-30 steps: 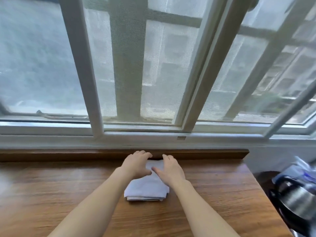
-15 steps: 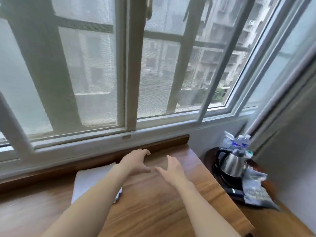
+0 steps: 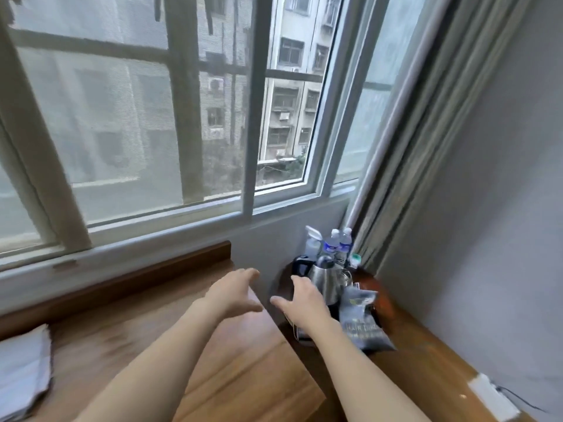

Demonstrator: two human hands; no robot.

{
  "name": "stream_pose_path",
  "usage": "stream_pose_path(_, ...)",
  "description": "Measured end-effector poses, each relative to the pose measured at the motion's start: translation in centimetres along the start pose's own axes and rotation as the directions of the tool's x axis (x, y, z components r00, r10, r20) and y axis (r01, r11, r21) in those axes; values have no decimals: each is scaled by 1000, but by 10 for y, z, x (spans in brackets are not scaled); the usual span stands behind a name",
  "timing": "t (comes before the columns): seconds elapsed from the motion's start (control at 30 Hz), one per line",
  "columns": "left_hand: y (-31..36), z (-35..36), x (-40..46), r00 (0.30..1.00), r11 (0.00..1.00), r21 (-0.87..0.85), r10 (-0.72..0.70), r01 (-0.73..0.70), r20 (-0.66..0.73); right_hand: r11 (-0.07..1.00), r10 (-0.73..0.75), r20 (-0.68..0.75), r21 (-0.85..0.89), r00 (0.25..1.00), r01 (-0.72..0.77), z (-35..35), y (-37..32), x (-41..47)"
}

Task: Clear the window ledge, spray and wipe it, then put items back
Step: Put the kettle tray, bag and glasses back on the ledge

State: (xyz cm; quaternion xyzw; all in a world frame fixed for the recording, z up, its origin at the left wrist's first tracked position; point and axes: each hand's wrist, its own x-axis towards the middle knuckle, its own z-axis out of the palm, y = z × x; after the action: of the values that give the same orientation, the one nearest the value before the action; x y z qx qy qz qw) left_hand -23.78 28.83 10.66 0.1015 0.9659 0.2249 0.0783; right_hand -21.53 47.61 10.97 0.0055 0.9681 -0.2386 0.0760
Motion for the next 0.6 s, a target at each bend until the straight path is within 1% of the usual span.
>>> stream_pose_path(0.2,60,25,44,999,1000,12,28,-29,40,999,41,-22,10,999,-41,-36,62,20)
stream_pose_path(0.43,93,32,91,997,998,-18,68,-67,44,993,89,-63,81,994,-83,-56,101,44)
stream_pose_path(0.6,104,36,123,992,993,-49,113,-111,49,990,119,-64,84,991,-113,-63,117,67)
